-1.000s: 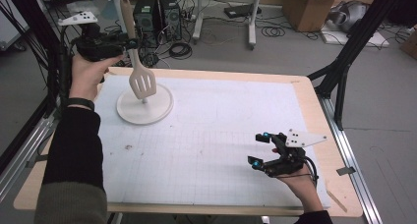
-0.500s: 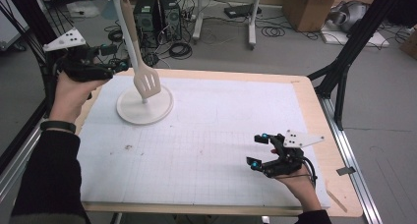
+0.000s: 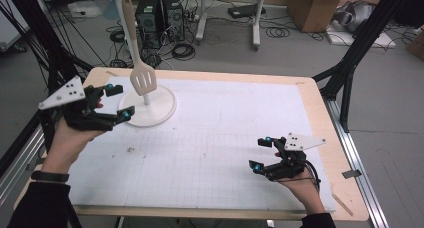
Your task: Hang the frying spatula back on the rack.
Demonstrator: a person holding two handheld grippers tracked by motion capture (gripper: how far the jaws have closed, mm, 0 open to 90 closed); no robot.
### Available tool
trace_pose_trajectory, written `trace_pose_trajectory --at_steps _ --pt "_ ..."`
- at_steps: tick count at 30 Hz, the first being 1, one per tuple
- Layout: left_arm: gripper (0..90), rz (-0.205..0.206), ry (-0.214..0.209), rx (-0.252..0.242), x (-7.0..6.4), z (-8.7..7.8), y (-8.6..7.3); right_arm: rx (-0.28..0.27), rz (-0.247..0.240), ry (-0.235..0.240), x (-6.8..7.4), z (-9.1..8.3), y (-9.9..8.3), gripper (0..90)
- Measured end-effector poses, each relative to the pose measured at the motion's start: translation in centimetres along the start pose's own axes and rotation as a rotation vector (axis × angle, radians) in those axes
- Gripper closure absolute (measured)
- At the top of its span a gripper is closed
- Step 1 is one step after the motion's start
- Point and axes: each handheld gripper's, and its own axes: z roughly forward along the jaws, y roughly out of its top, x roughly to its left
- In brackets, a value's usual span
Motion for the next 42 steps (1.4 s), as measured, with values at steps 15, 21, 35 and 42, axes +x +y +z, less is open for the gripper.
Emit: trace_pose_trajectory --at_steps 15,21,35,42 --pt "19.3 -0.033 -0.165 -0.020 -4.1 0.8 -6.0 0.047 -0.024 -0.029 0.2 0.1 -1.0 14.5" --pt "19.3 -0.044 -0.179 -0.004 -4.8 1.1 -7.7 0.057 -0.012 -0.032 0.0 -0.1 -1.5 14.3" --pt "19.3 -0.084 -0.196 0.031 -5.4 1.9 -11.1 0.059 0.002 -0.045 -0.3 -0.3 -2.0 14.1" --pt "19.2 -0.098 -0.194 0.045 -5.3 2.3 -11.9 0.072 -0.002 -0.041 -0.3 -0.2 -2.1 14.1"
